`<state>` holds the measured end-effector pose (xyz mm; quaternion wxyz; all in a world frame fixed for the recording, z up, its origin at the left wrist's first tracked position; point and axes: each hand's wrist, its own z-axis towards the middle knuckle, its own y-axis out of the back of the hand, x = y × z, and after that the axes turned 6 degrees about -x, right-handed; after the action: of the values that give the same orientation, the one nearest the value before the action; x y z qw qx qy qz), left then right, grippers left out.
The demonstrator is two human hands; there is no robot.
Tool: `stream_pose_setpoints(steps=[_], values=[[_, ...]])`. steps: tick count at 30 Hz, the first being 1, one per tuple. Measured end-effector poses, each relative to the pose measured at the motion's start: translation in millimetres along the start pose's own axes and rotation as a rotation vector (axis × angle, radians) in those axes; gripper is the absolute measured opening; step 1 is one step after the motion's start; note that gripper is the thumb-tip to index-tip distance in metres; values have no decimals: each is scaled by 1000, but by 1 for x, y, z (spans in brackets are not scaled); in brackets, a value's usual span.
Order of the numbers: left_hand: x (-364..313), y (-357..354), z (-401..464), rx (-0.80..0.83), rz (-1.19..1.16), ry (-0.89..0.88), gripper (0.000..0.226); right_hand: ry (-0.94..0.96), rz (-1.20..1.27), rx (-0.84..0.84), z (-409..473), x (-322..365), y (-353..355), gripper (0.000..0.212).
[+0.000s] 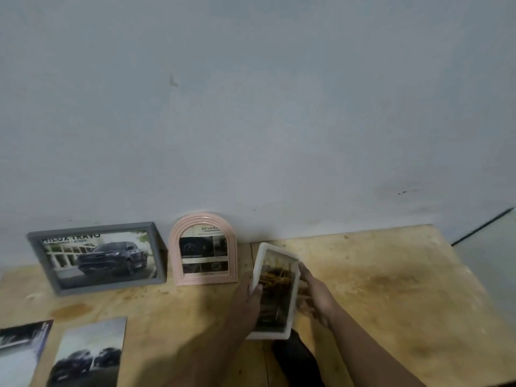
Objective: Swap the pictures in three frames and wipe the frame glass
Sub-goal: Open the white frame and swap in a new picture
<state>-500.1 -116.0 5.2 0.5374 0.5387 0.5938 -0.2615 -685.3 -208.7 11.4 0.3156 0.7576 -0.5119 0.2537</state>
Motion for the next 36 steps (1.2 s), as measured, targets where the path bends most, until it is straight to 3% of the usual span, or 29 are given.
stream_pose_setpoints(steps=[4,9,14,19,21,25,31,36], values=[[-16,27,-34,-43,86,-99,32,52,-68,30,-9,-5,-24,66],[4,55,-73,-4,555,-219,46,272,-102,-69,-17,-6,-45,27],[63,63,-107,105,996,-468,64,298,-331,-31,-29,-36,-68,24],[115,64,-128,309,1097,-409,69,346,-510,117,-41,-83,-85,38],[129,67,-135,330,1161,-446,64,372,-511,142,-47,-99,-90,40],[152,77,-138,356,1324,-332,74,406,-523,202,-50,-117,-96,43],[168,89,-142,410,1270,-207,74,425,-541,229,-45,-134,-104,37],[174,119,-144,183,1079,-46,90,422,-688,176,-41,-121,-117,49]])
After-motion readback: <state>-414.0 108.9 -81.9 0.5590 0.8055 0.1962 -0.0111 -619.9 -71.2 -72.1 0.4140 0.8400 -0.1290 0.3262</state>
